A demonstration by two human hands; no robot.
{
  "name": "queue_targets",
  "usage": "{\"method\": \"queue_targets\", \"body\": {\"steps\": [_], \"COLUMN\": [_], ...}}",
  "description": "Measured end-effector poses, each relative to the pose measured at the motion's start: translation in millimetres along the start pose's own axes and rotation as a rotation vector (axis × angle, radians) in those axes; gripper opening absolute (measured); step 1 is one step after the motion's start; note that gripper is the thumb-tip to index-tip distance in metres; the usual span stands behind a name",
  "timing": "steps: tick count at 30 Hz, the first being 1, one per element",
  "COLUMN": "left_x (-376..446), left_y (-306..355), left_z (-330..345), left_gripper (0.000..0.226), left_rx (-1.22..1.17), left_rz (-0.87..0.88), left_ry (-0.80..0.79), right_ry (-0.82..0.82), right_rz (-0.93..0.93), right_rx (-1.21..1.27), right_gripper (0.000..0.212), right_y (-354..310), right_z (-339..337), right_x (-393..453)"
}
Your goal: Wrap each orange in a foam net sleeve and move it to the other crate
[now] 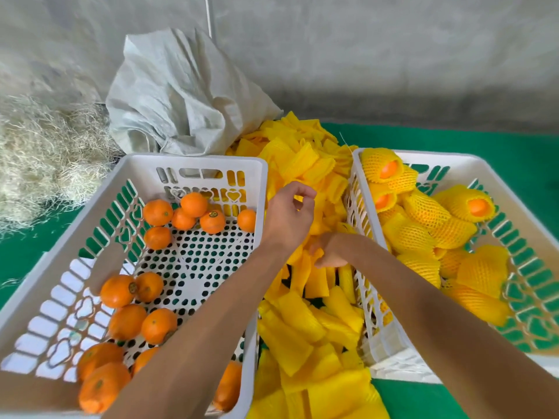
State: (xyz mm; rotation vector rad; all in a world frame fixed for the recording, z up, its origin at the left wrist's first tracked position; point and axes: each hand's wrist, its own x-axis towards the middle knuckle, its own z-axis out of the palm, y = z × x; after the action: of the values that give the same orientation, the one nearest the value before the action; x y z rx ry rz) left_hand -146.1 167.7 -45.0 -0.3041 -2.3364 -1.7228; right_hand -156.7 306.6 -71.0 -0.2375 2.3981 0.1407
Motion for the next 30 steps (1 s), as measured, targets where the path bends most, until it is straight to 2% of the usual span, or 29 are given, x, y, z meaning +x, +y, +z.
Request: {"method": "queue_targets", "body": {"steps": [3, 5, 8, 10, 13, 15, 18, 20, 23, 25, 27, 28, 30], "left_x": [1, -1, -2, -4, -5, -1, 3, 10, 18, 20, 18, 17, 14], "left_y": [-2, -1, 0, 3, 9, 12, 14, 5, -30, -60, -88, -97, -116], "left_z": [2, 1, 2, 1, -4, -10, -25, -38, -59, -68, -68, -66, -59], "left_gripper": [0.015, 0.017, 0.020, 0.020, 0.020, 0.019, 0.017, 0.018, 0.020, 0.025, 0.033, 0.034, 0.043], "left_rx": [0.012, 0.026, 0.014, 0.010, -0.002, -0.020, -0.046, -0.092, -0.107, 0.009, 0.085, 0.140, 0.352], "left_rz": [0.010, 0.033, 0.057, 0.067, 0.125, 0.196, 0.213, 0.135, -0.111, -0.285, -0.391, -0.387, -0.270], "left_ry": [-0.005, -0.008, 0.016, 0.050, 0.112, 0.190, 0.315, 0.371, 0.442, 0.339, 0.128, -0.008, -0.209], "right_ry": [-0.011, 0.060, 0.246, 0.383, 0.550, 0.680, 0.830, 0.887, 0.961, 1.003, 1.017, 1.019, 1.025], "right_rz": [0.001, -0.008, -0.059, -0.099, -0.120, -0.129, -0.150, -0.153, -0.189, -0.206, -0.217, -0.228, -0.239], "right_rx": [0.005, 0.086, 0.325, 0.443, 0.462, 0.470, 0.531, 0.543, 0.560, 0.560, 0.555, 0.558, 0.589], "right_gripper": [0.048, 0.048, 0.057, 0.051, 0.035, 0.029, 0.023, 0.021, 0.024, 0.026, 0.025, 0.025, 0.023], "right_y": [-2, -2, 4, 6, 7, 9, 11, 11, 12, 13, 15, 16, 19], "right_z": [-3, -5, 0, 2, -2, -6, -11, -12, -14, -17, -20, -20, -19], "right_x": [3, 4, 4, 2, 3, 3, 1, -4, -7, -5, -1, 1, 6]}}
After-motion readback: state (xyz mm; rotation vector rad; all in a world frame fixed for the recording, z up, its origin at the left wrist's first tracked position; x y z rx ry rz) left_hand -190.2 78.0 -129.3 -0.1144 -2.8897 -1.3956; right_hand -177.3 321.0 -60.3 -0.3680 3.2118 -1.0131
